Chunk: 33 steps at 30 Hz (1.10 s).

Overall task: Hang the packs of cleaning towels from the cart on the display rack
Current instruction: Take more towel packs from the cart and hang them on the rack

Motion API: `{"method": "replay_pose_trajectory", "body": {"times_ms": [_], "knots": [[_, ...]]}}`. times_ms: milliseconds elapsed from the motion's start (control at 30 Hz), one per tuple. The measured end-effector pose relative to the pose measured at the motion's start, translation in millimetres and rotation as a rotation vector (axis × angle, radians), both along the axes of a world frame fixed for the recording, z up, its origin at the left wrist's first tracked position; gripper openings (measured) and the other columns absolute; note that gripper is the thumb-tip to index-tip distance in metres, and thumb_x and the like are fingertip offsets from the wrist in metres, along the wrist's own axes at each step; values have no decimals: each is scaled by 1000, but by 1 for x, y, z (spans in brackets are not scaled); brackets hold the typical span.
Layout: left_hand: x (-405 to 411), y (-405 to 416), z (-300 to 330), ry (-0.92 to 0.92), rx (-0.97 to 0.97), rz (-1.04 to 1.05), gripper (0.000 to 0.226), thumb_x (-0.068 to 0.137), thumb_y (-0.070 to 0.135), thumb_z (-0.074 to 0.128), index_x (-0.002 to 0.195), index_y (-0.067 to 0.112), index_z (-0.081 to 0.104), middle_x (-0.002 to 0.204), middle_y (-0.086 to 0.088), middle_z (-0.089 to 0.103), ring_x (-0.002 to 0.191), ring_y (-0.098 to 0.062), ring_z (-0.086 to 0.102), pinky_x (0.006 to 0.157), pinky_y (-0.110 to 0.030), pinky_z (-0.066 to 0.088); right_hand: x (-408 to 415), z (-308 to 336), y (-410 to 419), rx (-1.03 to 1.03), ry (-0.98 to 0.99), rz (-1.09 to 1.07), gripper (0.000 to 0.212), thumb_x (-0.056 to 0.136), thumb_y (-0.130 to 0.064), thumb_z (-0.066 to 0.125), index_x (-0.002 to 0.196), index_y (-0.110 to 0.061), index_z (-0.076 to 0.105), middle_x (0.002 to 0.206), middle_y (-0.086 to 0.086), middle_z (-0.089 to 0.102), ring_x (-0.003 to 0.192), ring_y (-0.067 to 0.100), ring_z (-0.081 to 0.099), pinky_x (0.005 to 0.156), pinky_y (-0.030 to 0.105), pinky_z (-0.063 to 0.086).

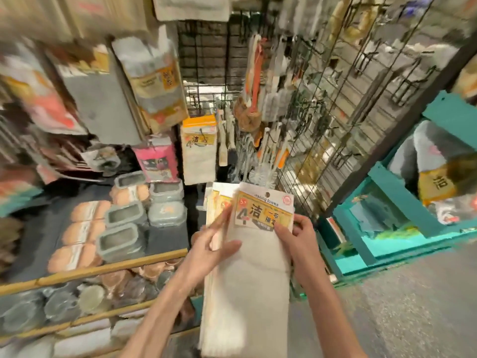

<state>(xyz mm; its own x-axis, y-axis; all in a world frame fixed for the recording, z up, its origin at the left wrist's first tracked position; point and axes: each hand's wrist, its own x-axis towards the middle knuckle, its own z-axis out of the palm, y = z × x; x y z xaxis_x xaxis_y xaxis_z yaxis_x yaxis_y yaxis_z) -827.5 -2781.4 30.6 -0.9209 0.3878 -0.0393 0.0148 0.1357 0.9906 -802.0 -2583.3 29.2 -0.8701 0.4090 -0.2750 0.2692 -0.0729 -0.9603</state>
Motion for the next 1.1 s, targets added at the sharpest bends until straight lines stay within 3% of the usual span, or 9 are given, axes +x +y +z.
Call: {"method": "replay_pose_trajectory", "body": {"times_ms": [133, 233, 367, 533, 633, 700, 800, 967, 1100], "knots": [[-26, -13, -12, -5, -1, 128, 60, 77, 38, 76, 124, 51, 43, 119, 54, 43, 113, 35, 31, 81, 8, 31, -44, -8, -9, -20, -2, 115, 30, 86, -16, 66, 106, -24, 45, 94, -1, 69, 76, 14, 70, 63, 29, 55], [-46, -28, -24, -31, -7, 206, 62, 73, 35, 79, 125, 49, 48, 130, 38, 44, 116, 32, 33, 87, 7, 28, -73, -14, -22, -64, 4, 161, 28, 87, -18, 65, 105, -25, 46, 98, 3, 69, 84, 21, 69, 74, 40, 57], [-71, -42, -39, -22, -7, 302, 59, 83, 12, 74, 122, 49, 50, 134, 29, 46, 119, 28, 35, 92, 6, 26, -106, -21, -39, -110, -8, 188, 35, 82, -29, 70, 109, -23, 48, 103, 10, 69, 94, 31, 67, 84, 49, 54], [-91, -47, -47, -44, -17, 373, 53, 86, 16, 71, 121, 50, 51, 134, 30, 44, 120, 28, 32, 88, 8, 25, -142, -32, -50, 16, -33, 171, 29, 80, -32, 72, 95, -32, 47, 97, -1, 69, 85, 15, 68, 67, 30, 51], [-98, -51, -44, -77, -23, 408, 50, 77, 39, 72, 121, 51, 51, 132, 32, 44, 119, 27, 33, 86, 7, 27, -161, -35, -54, 17, -44, 195, 29, 80, -30, 72, 95, -32, 47, 96, -3, 69, 85, 14, 67, 70, 31, 50], [-103, -52, -44, -111, -12, 446, 55, 70, 47, 71, 121, 48, 53, 133, 29, 46, 121, 21, 35, 87, 3, 29, -174, -36, -56, 18, -36, 221, 29, 81, -26, 72, 95, -31, 48, 95, -3, 70, 81, 10, 67, 64, 25, 49], [-107, -53, -45, -158, 26, 521, 53, 69, 45, 76, 119, 47, 56, 133, 29, 47, 115, 26, 35, 88, -5, 32, -194, -34, -58, 48, -17, 264, 30, 80, -18, 73, 94, -30, 49, 94, -5, 69, 71, 2, 68, 53, 13, 47], [-116, -55, -49, -190, 44, 609, 43, 73, 40, 78, 108, 53, 58, 127, 34, 47, 115, 22, 38, 96, -22, 37, -225, -33, -62, 4, -46, 265, 34, 78, -7, 73, 95, -24, 50, 88, -6, 68, 60, -4, 65, 45, 11, 44], [-123, -64, -53, -148, 5, 618, 46, 76, 24, 80, 108, 49, 57, 125, 35, 47, 110, 33, 33, 98, -20, 32, -244, -31, -65, -59, 5, 294, 47, 81, -1, 68, 118, -21, 47, 105, 3, 68, 81, 6, 66, 57, 15, 49]]}}
